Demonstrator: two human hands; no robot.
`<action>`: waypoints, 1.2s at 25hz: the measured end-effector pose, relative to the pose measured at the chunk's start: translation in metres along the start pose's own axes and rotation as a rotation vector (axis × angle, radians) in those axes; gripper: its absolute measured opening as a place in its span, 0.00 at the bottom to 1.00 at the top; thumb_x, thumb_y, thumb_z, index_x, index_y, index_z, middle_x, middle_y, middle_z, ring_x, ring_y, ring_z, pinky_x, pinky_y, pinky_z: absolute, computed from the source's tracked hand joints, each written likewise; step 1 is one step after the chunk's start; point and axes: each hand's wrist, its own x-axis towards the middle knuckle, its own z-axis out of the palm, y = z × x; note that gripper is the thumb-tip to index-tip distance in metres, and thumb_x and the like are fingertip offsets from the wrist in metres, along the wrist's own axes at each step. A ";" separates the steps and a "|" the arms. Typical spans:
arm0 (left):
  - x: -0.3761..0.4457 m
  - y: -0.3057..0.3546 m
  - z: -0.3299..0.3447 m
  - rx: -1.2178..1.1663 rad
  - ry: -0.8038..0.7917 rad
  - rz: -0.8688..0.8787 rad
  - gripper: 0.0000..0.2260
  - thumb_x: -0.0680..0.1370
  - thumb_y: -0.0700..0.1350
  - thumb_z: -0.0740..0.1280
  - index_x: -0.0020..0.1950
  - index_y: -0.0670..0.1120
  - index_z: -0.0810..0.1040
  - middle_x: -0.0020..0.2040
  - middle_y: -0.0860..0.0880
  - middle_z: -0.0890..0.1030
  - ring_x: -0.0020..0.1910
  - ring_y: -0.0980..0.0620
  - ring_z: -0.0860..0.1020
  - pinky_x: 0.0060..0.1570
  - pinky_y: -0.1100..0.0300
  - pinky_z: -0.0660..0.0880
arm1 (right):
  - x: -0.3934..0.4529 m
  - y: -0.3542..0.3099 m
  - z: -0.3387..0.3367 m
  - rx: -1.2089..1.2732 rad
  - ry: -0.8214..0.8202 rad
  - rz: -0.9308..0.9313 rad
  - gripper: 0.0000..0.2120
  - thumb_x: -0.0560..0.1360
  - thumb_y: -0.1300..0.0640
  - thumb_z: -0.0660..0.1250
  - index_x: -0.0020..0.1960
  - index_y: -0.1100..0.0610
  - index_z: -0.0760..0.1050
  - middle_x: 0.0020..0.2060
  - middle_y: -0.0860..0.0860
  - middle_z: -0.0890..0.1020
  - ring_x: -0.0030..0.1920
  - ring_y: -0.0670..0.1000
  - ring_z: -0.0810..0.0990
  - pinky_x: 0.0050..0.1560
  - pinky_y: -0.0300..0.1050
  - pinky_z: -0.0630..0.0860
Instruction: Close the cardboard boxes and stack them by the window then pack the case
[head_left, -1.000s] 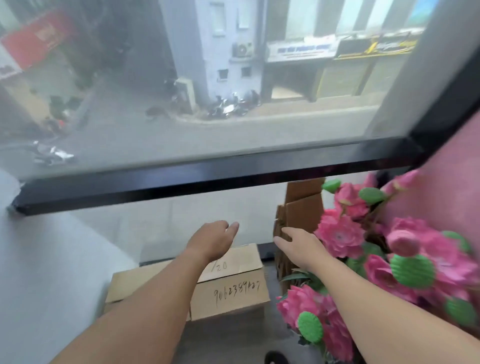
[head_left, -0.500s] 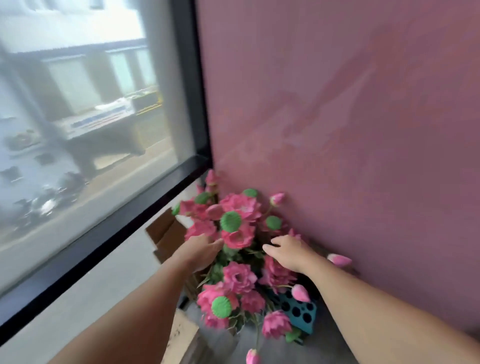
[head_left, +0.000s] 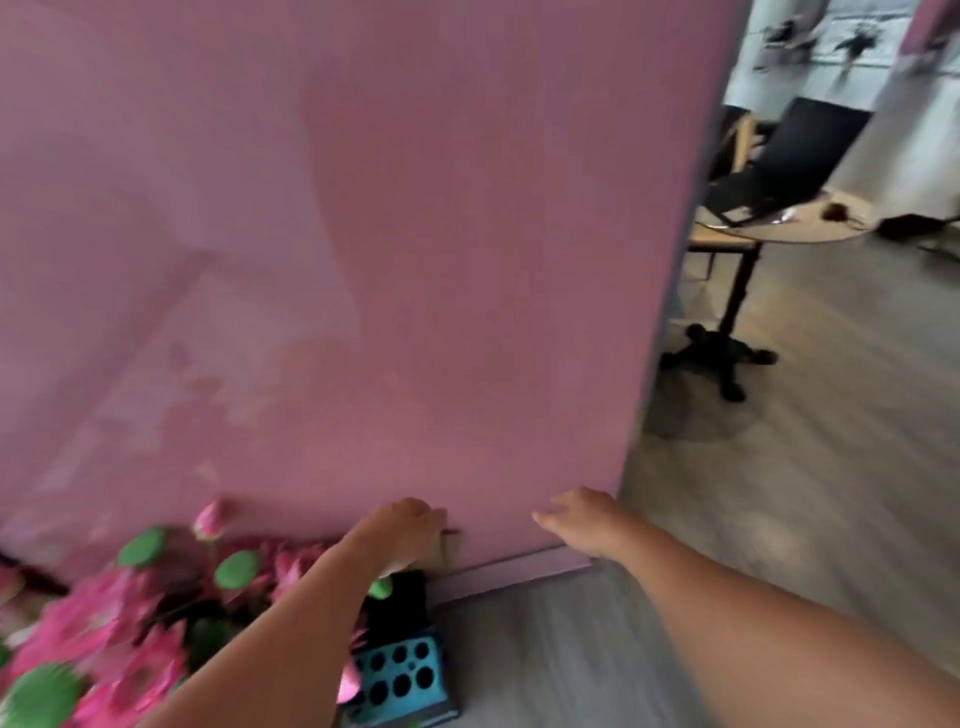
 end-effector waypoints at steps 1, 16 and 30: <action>0.014 0.033 -0.001 0.004 -0.006 0.025 0.11 0.82 0.49 0.64 0.64 0.54 0.76 0.70 0.46 0.74 0.68 0.44 0.73 0.64 0.55 0.71 | 0.005 0.029 -0.019 0.022 0.025 0.026 0.29 0.77 0.35 0.60 0.64 0.58 0.79 0.65 0.56 0.80 0.65 0.58 0.77 0.64 0.47 0.73; 0.220 0.455 0.071 0.101 -0.333 0.635 0.19 0.81 0.59 0.59 0.50 0.45 0.80 0.55 0.42 0.82 0.51 0.44 0.80 0.41 0.61 0.73 | -0.011 0.316 -0.219 0.341 0.369 0.626 0.26 0.80 0.37 0.59 0.64 0.56 0.78 0.64 0.55 0.79 0.67 0.56 0.75 0.54 0.42 0.68; 0.386 0.834 0.135 0.226 -0.475 0.827 0.19 0.78 0.65 0.60 0.48 0.50 0.78 0.42 0.56 0.76 0.44 0.54 0.75 0.50 0.56 0.71 | 0.046 0.538 -0.442 0.463 0.587 0.730 0.28 0.82 0.40 0.58 0.66 0.62 0.78 0.65 0.60 0.79 0.66 0.59 0.76 0.61 0.45 0.71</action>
